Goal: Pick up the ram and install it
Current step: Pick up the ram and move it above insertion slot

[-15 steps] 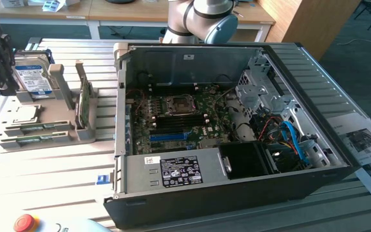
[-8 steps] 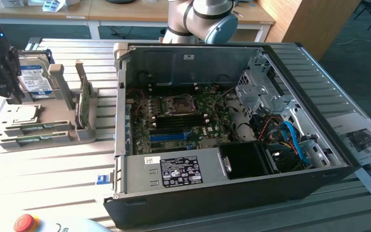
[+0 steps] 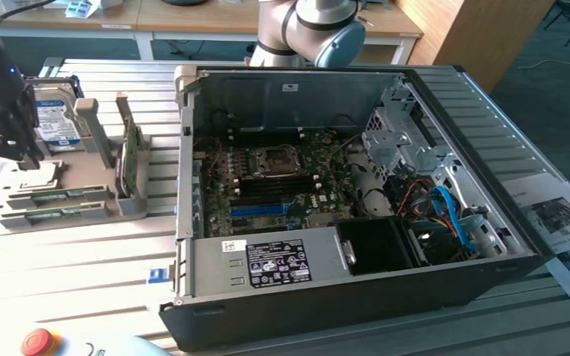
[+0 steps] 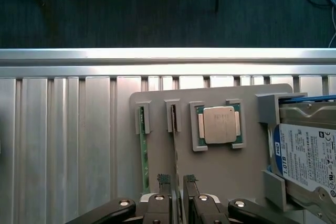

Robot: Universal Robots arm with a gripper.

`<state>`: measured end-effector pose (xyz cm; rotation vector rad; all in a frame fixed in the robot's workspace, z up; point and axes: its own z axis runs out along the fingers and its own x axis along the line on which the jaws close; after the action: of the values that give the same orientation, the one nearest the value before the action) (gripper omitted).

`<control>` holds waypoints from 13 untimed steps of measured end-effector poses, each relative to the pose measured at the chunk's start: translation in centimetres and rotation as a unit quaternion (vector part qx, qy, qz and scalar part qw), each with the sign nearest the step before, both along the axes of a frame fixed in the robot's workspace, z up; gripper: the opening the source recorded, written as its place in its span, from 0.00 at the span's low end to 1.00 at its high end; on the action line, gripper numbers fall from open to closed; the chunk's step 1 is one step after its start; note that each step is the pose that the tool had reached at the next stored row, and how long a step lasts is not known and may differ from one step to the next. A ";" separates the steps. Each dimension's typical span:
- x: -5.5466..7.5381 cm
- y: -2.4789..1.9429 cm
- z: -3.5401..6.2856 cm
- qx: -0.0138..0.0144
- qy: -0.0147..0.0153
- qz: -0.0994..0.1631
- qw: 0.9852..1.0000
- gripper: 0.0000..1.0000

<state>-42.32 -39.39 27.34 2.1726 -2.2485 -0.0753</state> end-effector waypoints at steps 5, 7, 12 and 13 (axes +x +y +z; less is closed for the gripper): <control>0.0 0.00 -0.91 0.000 0.000 0.000 1.000 0.24; 0.0 0.00 -1.28 0.000 0.000 0.000 1.000 0.24; 0.0 0.00 -1.90 0.000 0.000 0.000 1.000 0.24; 0.0 0.00 -1.89 0.000 0.000 0.000 1.000 0.24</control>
<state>-42.33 -39.39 25.44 2.1724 -2.2483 -0.0754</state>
